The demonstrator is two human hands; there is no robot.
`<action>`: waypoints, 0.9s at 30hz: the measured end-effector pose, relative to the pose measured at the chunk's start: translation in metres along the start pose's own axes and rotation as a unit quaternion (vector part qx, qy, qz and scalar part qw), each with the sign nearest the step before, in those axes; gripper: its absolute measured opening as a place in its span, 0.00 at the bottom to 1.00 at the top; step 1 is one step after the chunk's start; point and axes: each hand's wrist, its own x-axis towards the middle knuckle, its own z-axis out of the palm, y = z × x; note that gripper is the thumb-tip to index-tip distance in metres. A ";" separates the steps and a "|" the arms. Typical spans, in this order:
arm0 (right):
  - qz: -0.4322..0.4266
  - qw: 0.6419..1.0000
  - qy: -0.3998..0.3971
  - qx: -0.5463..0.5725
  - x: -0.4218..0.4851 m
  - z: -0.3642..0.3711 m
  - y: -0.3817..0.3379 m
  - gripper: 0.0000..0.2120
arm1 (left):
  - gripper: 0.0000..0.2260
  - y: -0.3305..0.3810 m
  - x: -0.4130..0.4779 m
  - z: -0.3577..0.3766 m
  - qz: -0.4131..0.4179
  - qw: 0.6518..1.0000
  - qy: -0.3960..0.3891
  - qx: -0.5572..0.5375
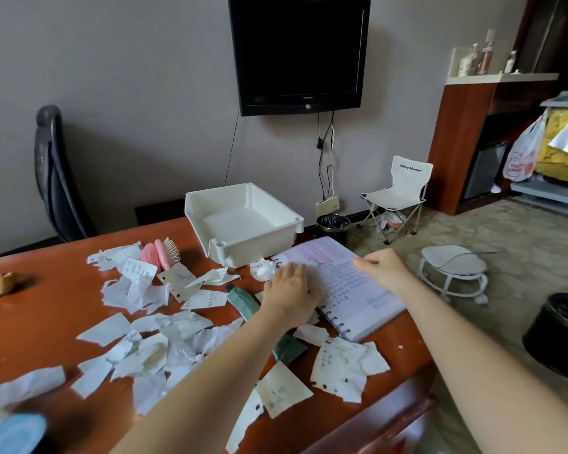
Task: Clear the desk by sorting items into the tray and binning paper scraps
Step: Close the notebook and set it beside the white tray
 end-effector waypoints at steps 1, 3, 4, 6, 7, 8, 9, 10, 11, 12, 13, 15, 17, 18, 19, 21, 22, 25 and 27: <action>0.000 1.000 0.006 -0.014 0.000 0.002 -0.002 0.19 | 0.29 -0.001 -0.001 0.003 0.002 1.000 -0.017 0.015; -0.011 0.999 0.019 -0.046 -0.005 0.006 -0.007 0.26 | 0.32 -0.001 -0.002 0.002 -0.005 0.998 -0.038 0.048; -0.022 0.997 0.031 -0.062 -0.007 0.008 -0.010 0.27 | 0.33 0.000 -0.002 0.000 -0.011 0.997 -0.047 0.067; -0.035 0.994 0.051 -0.088 -0.012 0.014 -0.014 0.27 | 0.35 0.001 -0.002 -0.008 -0.026 0.992 -0.076 0.096; -0.038 0.993 0.059 -0.099 -0.014 0.017 -0.015 0.26 | 0.35 0.000 -0.003 -0.012 -0.031 0.990 -0.088 0.101; -0.040 0.991 0.065 -0.107 -0.015 0.020 -0.016 0.26 | 0.36 -0.001 -0.004 -0.015 -0.036 0.990 -0.096 0.102; -0.042 0.990 0.068 -0.112 -0.016 0.024 -0.017 0.26 | 0.36 -0.004 -0.006 -0.016 -0.039 0.989 -0.098 0.099; -0.046 0.990 0.070 -0.114 -0.017 0.026 -0.017 0.26 | 0.36 -0.006 -0.008 -0.017 -0.040 0.990 -0.097 0.097; -0.049 0.989 0.073 -0.116 -0.018 0.028 -0.018 0.26 | 0.36 -0.008 -0.010 -0.017 -0.041 0.990 -0.094 0.097; -0.050 0.989 0.074 -0.116 -0.018 0.030 -0.018 0.26 | 0.36 -0.010 -0.012 -0.017 -0.043 0.990 -0.091 0.100; -0.052 0.989 0.077 -0.115 -0.020 0.032 -0.019 0.25 | 0.36 -0.012 -0.015 -0.017 -0.044 0.990 -0.087 0.104; -0.062 0.989 0.070 -0.114 -0.023 0.036 -0.021 0.22 | 0.37 -0.015 -0.018 -0.017 -0.044 0.990 -0.078 0.107; -0.071 0.989 0.068 -0.113 -0.025 0.040 -0.020 0.16 | 0.37 -0.018 -0.020 -0.018 -0.042 0.991 -0.073 0.102; -0.071 0.988 0.071 -0.114 -0.026 0.040 -0.020 0.15 | 0.37 -0.019 -0.021 -0.018 -0.040 0.992 -0.073 0.096; -0.070 0.988 0.076 -0.117 -0.026 0.040 -0.019 0.14 | 0.37 -0.019 -0.022 -0.019 -0.040 0.992 -0.074 0.092; -0.065 0.984 0.085 -0.140 -0.027 0.039 -0.019 0.14 | 0.36 -0.018 -0.023 -0.021 -0.045 0.992 -0.086 0.084; -0.062 0.982 0.091 -0.154 -0.027 0.039 -0.019 0.15 | 0.35 -0.017 -0.024 -0.023 -0.049 0.991 -0.095 0.082; -0.072 0.975 0.110 -0.178 -0.036 0.038 -0.030 0.13 | 0.26 -0.013 -0.030 -0.044 -0.053 0.991 -0.105 0.064; -0.095 0.971 0.114 -0.188 -0.042 0.037 -0.043 0.11 | 0.23 -0.012 -0.035 -0.062 -0.038 0.994 -0.092 0.052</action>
